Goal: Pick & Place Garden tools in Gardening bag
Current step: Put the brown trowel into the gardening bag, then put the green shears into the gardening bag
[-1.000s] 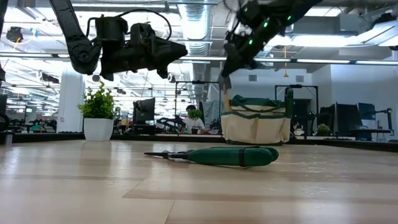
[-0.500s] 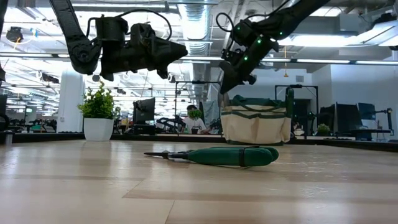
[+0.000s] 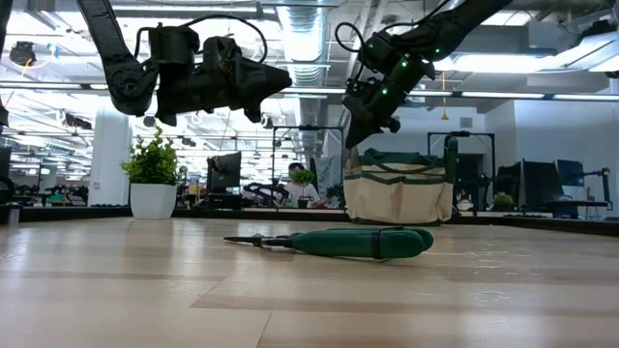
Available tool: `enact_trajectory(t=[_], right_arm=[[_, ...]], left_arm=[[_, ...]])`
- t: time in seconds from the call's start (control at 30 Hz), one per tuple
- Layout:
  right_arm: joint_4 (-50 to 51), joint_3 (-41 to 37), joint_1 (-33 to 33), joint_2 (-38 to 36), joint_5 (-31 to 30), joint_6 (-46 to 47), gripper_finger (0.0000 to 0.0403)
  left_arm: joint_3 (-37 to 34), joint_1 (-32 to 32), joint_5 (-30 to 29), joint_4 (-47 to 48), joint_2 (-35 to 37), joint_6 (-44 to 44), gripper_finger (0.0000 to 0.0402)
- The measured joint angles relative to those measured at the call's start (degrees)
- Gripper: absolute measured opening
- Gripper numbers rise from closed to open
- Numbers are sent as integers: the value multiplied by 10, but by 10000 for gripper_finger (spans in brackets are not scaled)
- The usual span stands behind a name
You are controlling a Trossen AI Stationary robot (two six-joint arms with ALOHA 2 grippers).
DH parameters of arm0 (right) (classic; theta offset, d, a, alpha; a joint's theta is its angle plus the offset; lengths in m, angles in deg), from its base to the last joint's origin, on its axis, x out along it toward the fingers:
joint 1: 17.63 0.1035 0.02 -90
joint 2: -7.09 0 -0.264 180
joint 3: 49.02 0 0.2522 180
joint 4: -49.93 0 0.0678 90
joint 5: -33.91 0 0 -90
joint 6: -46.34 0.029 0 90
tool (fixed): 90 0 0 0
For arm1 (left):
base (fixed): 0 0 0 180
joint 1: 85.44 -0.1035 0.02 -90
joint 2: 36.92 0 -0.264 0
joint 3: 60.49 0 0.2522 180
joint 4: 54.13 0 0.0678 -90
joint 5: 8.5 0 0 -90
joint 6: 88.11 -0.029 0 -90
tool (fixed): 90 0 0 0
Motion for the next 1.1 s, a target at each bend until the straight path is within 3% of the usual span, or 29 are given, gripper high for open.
enact_trajectory(t=[0.3,0.63,0.77,0.93,1.1], right_arm=[[-8,-1,0,1,-2,-1,19],[-8,-2,0,-14,-3,-26,143],[-8,-2,3,-43,-2,-29,175],[8,-2,11,-98,-2,-29,182],[33,-1,27,-153,-2,-30,161]], left_arm=[[0,0,0,1,0,0,76],[0,0,0,3,0,0,76],[0,0,0,4,0,0,76],[0,0,0,4,0,0,76],[0,0,0,4,0,0,76]])
